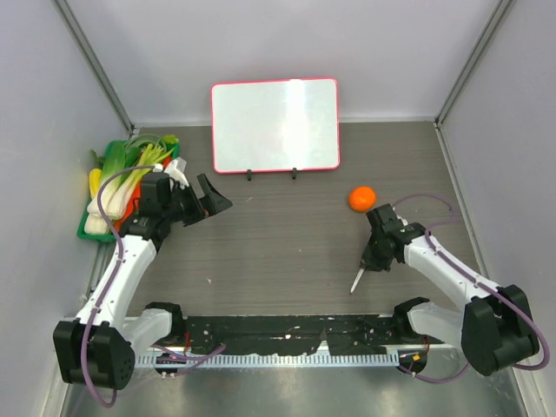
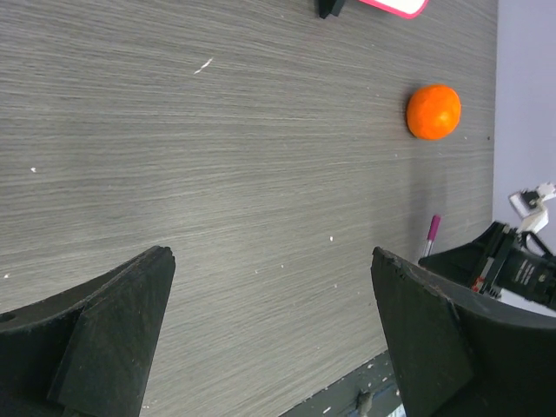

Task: Write a sentence on the whiteboard
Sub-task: Pick up the whiteboard marker from the center of the board, then pass from the right arm to the left

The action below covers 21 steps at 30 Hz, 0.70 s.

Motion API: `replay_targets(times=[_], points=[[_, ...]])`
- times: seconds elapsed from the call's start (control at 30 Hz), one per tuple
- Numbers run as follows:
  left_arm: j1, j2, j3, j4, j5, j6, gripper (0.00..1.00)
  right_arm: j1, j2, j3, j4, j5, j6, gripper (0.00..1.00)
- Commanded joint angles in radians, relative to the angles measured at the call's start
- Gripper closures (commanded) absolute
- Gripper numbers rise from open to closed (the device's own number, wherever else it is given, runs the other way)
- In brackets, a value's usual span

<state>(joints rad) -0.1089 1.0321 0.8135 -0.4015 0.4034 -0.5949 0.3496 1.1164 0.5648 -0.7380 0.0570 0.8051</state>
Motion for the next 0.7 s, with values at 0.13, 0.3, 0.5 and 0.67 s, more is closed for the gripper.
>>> replay_targets(times=[0.13,0.3,0.5,0.67], points=[[0.002,-0.029,0.029,0.151,0.208,-0.081,0.00,0.031,-0.078,0.352,0.096,-0.134,-0.176,0.99],[-0.034,-0.009,0.030,0.297,0.290,-0.210,0.02,0.061,-0.050,0.425,0.314,-0.230,-0.234,0.99],[-0.273,0.057,0.101,0.432,0.198,-0.278,0.03,0.138,0.040,0.481,0.530,-0.335,-0.192,0.99],[-0.411,0.176,0.167,0.527,0.198,-0.310,0.10,0.207,0.095,0.521,0.657,-0.350,-0.129,0.99]])
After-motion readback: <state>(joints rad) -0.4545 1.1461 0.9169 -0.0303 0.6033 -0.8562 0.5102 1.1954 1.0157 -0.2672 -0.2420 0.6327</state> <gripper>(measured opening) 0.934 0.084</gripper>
